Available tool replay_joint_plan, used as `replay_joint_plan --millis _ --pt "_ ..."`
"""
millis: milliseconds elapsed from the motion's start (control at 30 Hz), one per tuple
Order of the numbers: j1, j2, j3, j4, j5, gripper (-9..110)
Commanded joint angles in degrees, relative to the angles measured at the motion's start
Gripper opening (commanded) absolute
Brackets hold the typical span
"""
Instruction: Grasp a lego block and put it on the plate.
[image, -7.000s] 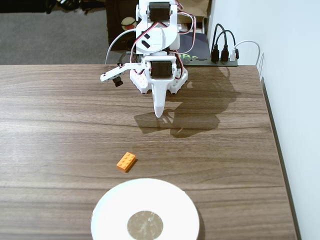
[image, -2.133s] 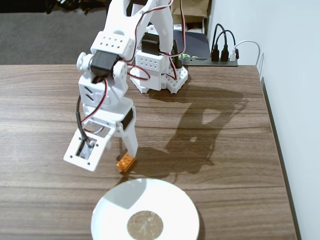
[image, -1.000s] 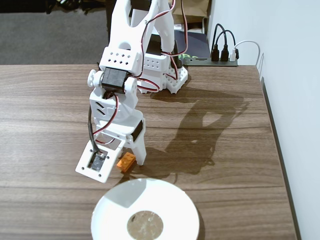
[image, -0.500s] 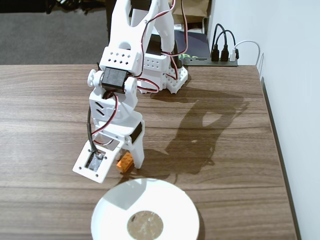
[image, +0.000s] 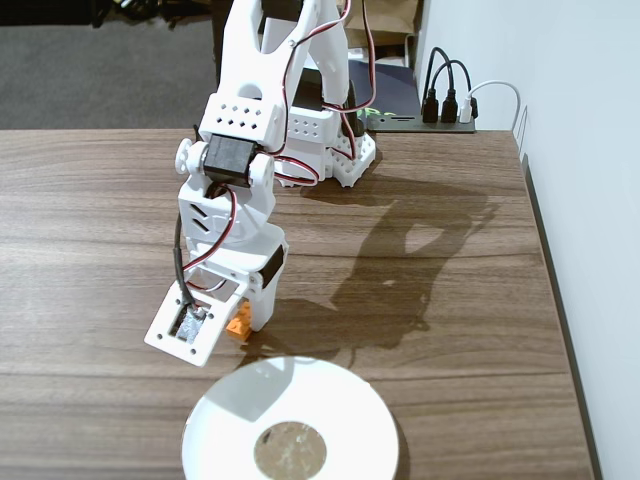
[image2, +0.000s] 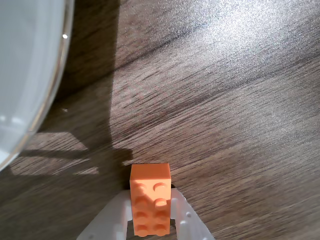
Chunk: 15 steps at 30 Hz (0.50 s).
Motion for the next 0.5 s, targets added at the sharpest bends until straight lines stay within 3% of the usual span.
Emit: replay_joint_plan --millis 0,467 --pt "-0.26 1.85 -0.35 0.18 0.18 3" --pt "-3.52 19.42 -0.35 2.37 -5.63 3"
